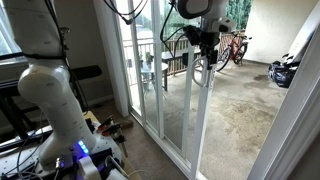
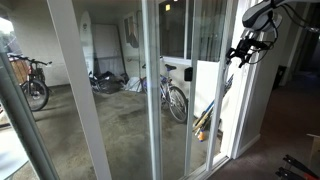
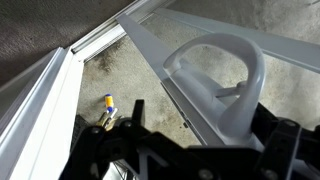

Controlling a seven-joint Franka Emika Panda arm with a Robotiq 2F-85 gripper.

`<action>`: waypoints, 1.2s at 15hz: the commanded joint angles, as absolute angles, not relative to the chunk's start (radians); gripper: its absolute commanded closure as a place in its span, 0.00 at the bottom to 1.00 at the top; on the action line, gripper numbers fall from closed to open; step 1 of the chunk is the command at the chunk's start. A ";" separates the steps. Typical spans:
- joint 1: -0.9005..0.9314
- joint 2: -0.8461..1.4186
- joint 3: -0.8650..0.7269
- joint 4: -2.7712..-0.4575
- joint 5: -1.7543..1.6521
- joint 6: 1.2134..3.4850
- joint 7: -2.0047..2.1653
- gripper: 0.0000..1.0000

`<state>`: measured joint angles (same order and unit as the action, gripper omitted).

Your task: Close the door

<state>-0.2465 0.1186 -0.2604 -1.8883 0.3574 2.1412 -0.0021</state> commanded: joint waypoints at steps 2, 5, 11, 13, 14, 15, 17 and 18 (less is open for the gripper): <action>-0.328 0.177 -0.319 -1.844 0.296 2.147 -0.030 0.00; -0.354 0.207 -0.333 -1.809 0.304 2.145 -0.029 0.00; -0.438 0.281 -0.354 -1.713 0.376 2.101 -0.016 0.00; -0.471 0.317 -0.361 -1.675 0.403 2.084 0.007 0.00; -0.488 0.336 -0.365 -1.653 0.412 2.074 0.020 0.00; -0.505 0.355 -0.368 -1.633 0.426 2.070 0.029 0.00; -0.543 0.392 -0.369 -1.584 0.452 2.045 0.046 0.00; -0.563 0.413 -0.368 -1.557 0.466 2.033 0.052 0.00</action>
